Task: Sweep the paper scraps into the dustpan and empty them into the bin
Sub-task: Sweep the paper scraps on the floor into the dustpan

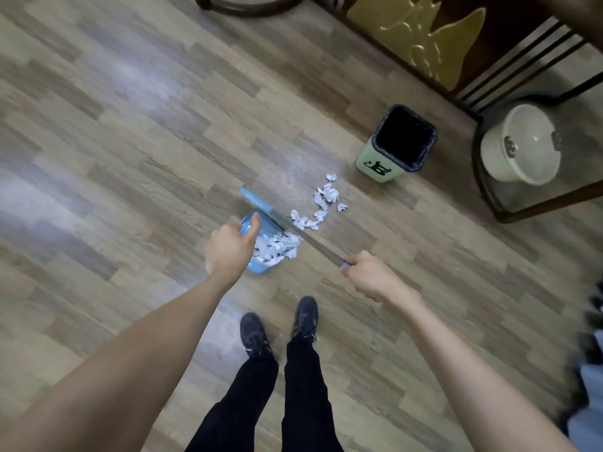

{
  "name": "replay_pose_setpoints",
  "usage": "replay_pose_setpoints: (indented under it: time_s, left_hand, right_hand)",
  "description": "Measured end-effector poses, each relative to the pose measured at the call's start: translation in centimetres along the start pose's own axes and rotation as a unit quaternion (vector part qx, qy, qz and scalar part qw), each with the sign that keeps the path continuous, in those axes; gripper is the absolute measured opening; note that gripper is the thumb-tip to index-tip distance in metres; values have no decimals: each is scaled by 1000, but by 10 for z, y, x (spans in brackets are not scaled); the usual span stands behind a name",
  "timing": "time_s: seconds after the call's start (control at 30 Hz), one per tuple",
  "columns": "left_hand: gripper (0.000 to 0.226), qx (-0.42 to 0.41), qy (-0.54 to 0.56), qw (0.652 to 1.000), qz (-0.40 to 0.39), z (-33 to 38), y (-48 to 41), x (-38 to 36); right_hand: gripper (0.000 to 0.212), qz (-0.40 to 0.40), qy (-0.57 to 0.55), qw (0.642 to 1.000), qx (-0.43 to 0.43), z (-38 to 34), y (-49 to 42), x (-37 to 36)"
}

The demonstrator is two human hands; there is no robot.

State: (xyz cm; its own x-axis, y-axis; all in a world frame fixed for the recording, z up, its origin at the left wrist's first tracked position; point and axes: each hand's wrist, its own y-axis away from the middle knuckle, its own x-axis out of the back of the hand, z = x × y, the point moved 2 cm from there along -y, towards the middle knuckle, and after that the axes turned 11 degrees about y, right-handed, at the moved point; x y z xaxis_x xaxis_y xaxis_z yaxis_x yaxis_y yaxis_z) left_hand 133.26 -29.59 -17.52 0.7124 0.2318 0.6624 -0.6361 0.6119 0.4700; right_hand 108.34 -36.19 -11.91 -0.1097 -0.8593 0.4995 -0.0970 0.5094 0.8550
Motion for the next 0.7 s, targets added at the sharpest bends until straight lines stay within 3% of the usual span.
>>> replay_pose_setpoints:
  time_s: [0.1,0.23,0.33,0.47,0.53,0.7]
  left_hand:
    - [68,-12,-13,1000,-11,4,4,-3]
    - [67,-10,-29,999,-28,6,0,-17]
    - [68,-3,-37,999,-23,6,-1,-28]
    - [68,-1,-41,999,-13,4,-4,-32]
    - [68,-1,-41,999,-6,8,-5,-32]
    - [67,-2,-35,999,11,14,-1,-31]
  right_hand:
    - [23,49,-6,998,-36,7,-25,17]
    - [20,106,-4,993,-60,11,-57,44]
    - [32,124,-22,986,-107,18,-83,47]
    - [28,96,-31,988,-120,21,-102,30]
    - [17,82,-24,991,-101,20,-101,18]
    - [12,28,-15,999,-44,23,-76,-6]
